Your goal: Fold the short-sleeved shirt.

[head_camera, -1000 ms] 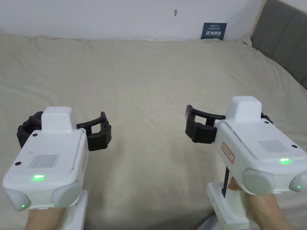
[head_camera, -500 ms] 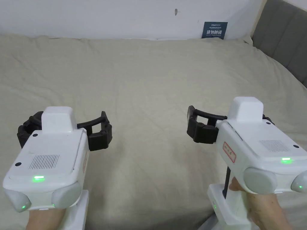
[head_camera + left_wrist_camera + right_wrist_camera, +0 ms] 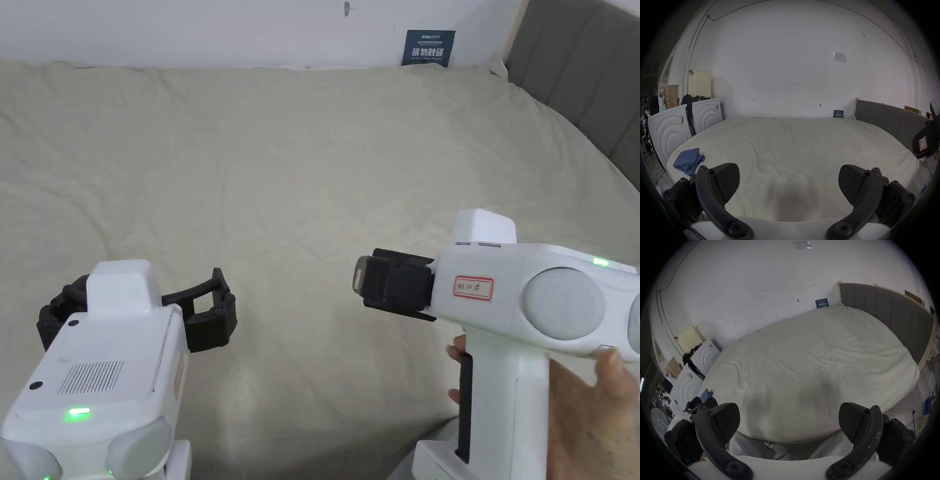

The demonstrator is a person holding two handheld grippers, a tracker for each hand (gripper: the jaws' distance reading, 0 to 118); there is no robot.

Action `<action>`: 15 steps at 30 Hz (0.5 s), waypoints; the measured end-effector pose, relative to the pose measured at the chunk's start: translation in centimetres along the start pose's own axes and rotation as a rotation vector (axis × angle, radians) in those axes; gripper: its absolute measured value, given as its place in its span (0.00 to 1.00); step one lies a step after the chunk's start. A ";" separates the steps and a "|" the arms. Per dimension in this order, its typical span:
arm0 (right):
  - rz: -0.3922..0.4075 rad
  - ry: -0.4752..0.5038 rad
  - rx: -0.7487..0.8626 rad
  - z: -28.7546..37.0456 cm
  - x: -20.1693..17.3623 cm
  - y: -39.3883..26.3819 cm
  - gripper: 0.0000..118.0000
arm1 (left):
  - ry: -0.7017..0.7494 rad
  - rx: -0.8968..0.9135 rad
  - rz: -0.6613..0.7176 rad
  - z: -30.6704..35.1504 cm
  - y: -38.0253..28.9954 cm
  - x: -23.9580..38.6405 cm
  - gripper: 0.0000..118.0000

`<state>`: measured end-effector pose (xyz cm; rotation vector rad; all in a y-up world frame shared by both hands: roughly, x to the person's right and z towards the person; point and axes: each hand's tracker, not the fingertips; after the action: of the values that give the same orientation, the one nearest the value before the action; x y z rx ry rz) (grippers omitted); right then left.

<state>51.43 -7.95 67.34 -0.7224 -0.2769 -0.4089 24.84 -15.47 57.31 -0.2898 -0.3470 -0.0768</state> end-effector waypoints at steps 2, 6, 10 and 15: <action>0.038 -0.056 0.016 0.0 -0.3 -0.3 1.00 | -0.002 -0.026 -0.005 -0.2 -0.6 0.3 1.00; 0.088 -0.137 0.009 -0.5 -0.6 -0.7 1.00 | -0.007 -0.057 0.003 -0.4 -1.4 0.4 1.00; 0.017 -0.091 -0.044 -1.5 -0.1 -0.8 1.00 | -0.007 -0.090 -0.002 -0.9 -2.2 0.5 1.00; 0.100 -0.114 -0.053 -3.6 -0.5 -2.0 1.00 | -0.001 -0.184 0.016 -2.3 -3.5 0.3 1.00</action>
<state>50.49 -11.67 65.76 -0.8094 -0.3367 -0.2810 25.42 -19.54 56.26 -0.4746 -0.3394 -0.0933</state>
